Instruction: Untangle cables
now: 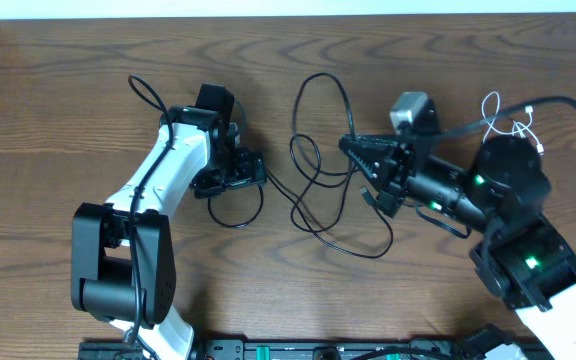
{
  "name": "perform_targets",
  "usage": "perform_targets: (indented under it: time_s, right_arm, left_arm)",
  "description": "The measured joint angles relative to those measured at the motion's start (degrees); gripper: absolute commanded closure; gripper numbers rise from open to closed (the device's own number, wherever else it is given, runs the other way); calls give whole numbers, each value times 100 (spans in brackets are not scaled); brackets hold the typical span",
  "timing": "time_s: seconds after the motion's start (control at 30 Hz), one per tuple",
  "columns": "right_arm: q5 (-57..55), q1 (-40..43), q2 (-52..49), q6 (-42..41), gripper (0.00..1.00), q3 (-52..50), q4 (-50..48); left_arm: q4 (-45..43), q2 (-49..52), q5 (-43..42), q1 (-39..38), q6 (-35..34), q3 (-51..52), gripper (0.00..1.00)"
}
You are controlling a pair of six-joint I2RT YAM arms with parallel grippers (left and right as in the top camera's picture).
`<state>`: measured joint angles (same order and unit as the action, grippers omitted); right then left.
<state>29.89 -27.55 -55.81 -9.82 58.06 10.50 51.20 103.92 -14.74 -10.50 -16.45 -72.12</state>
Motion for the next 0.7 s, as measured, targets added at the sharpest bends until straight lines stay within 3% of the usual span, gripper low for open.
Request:
perform_targets:
  time_s: [0.7]
  right_arm:
    - [-835, 0, 343, 470, 99, 0, 533]
  left_arm:
    - [0, 0, -2, -2, 0, 0, 5]
